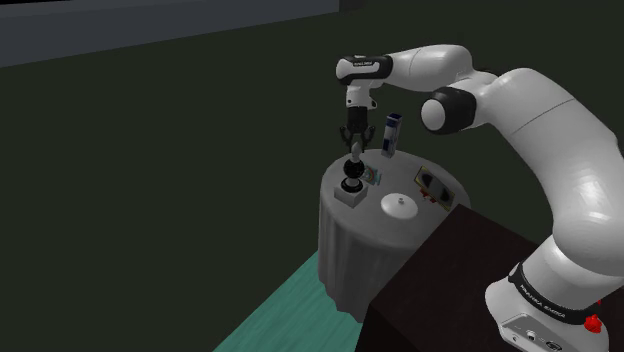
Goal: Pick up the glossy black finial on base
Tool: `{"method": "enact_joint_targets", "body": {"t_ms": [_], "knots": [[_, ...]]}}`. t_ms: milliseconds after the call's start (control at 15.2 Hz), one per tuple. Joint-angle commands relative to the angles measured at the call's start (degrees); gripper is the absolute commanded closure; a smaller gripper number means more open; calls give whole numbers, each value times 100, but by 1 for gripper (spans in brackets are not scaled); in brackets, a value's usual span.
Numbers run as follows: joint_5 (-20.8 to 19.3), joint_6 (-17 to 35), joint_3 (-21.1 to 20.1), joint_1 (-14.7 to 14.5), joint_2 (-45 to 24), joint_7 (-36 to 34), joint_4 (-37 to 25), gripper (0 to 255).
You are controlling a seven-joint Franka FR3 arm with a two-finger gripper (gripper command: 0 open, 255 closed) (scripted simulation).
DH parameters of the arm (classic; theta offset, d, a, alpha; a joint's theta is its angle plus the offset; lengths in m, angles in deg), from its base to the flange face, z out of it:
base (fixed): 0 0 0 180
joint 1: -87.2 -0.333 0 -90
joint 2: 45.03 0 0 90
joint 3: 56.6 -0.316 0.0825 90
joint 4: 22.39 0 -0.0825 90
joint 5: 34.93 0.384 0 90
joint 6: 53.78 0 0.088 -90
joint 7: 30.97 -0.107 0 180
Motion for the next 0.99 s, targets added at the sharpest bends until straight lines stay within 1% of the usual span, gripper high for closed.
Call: {"method": "enact_joint_targets", "body": {"t_ms": [0,396,594,792,924], "knots": [[1,-120,-6,10,21,-33,-112,255],[5,-464,-21,35,146,-126,-344,255],[10,-682,-38,57,148,-190,-569,255],[14,-970,-72,93,59,-279,-959,255],[14,-987,-75,96,51,-285,-985,255]]}}
